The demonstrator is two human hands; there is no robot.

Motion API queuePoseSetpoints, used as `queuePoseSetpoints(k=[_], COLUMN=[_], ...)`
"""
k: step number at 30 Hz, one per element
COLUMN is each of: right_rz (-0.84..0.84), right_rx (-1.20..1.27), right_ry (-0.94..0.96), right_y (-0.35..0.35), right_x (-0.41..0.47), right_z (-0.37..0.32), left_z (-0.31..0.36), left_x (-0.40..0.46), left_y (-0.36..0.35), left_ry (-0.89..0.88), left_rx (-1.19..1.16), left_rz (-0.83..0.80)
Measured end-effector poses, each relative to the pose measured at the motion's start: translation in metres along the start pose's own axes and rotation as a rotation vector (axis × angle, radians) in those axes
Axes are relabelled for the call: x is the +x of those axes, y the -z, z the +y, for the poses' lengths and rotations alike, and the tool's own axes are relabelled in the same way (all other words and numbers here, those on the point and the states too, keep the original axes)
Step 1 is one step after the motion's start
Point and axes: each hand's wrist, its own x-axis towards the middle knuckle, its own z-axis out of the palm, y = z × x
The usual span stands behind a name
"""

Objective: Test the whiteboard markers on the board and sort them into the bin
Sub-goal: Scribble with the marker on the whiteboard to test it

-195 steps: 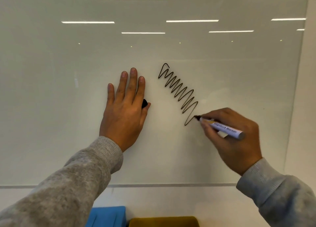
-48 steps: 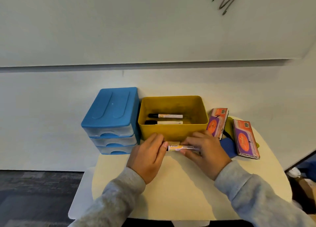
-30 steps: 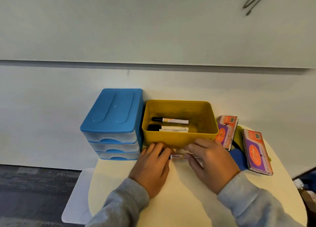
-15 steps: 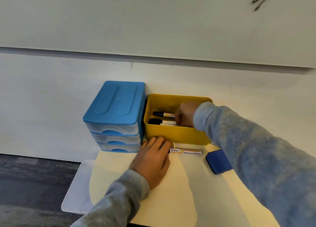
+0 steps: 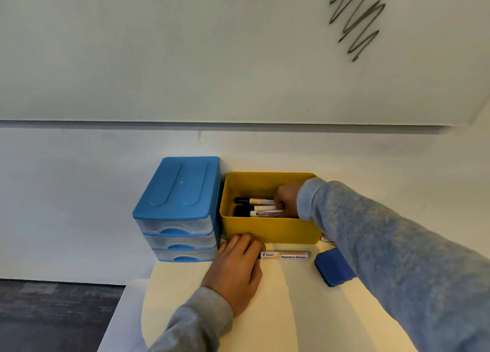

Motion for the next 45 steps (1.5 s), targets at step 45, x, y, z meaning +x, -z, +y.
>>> queuePoseSetpoints(k=[45], right_rz=[1.158], right_rx=[-0.153], right_ry=[0.51], right_y=[0.017], right_x=[-0.184], right_z=[-0.015], left_z=[0.066], left_x=[0.057], left_y=[0.232], left_ry=[-0.701], left_rx=[0.528], left_rz=[0.169])
